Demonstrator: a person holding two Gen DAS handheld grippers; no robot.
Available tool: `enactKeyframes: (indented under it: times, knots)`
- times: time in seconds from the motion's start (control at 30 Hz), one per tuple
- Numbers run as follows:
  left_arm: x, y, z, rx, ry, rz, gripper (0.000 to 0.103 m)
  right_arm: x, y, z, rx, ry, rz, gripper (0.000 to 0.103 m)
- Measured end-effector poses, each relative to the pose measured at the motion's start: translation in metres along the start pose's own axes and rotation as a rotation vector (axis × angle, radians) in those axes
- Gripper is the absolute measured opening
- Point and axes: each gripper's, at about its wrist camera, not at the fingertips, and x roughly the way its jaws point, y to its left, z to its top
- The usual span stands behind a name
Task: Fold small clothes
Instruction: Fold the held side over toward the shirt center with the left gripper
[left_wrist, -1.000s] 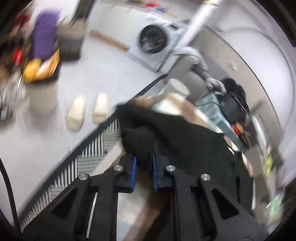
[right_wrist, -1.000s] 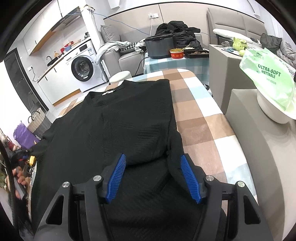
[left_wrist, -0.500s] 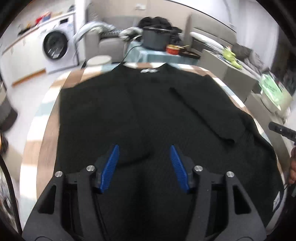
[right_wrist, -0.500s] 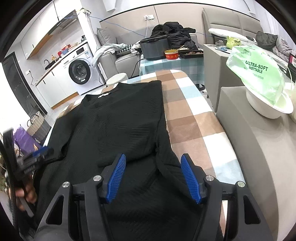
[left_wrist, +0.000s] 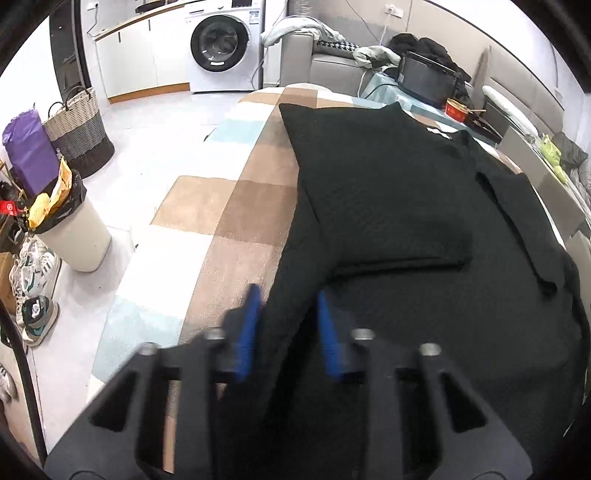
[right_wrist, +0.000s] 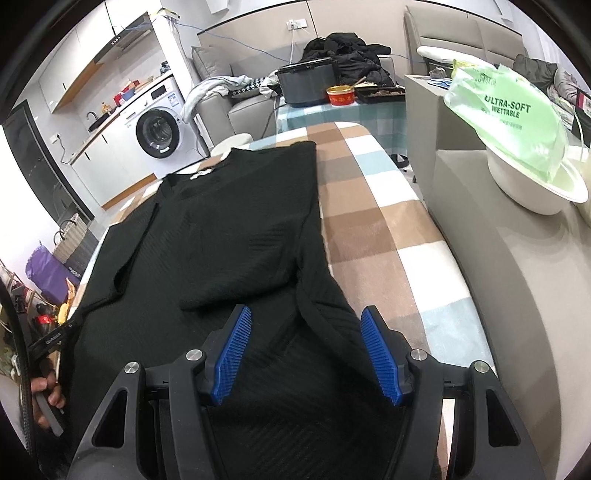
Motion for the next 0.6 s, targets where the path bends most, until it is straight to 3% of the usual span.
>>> enactKeyframes:
  times: [0.03, 0.33, 0.47, 0.53, 0.57, 0.6]
  knots:
    - [0.001, 0.005, 0.0, -0.002, -0.003, -0.003, 0.008, 0.002, -0.001, 0.0, 0.004, 0.006, -0.002, 0.063]
    - [-0.003, 0.025, -0.006, -0.062, -0.014, -0.008, 0.008, 0.02, -0.009, -0.005, 0.004, 0.059, -0.042, 0.063]
    - [-0.016, 0.023, -0.013, -0.064, -0.01, -0.02, 0.009, 0.03, -0.006, -0.002, -0.029, 0.066, -0.027, 0.048]
    - [-0.023, 0.026, -0.019, -0.071, -0.01, -0.025, 0.009, 0.036, -0.002, 0.0, -0.069, 0.051, -0.028, 0.025]
    - [-0.028, 0.027, -0.024, -0.077, -0.009, -0.02, 0.009, 0.041, -0.002, 0.001, -0.084, 0.06, -0.076, 0.009]
    - [-0.032, 0.031, -0.028, -0.084, -0.009, -0.016, 0.009, 0.044, -0.005, 0.001, -0.083, 0.07, -0.126, 0.009]
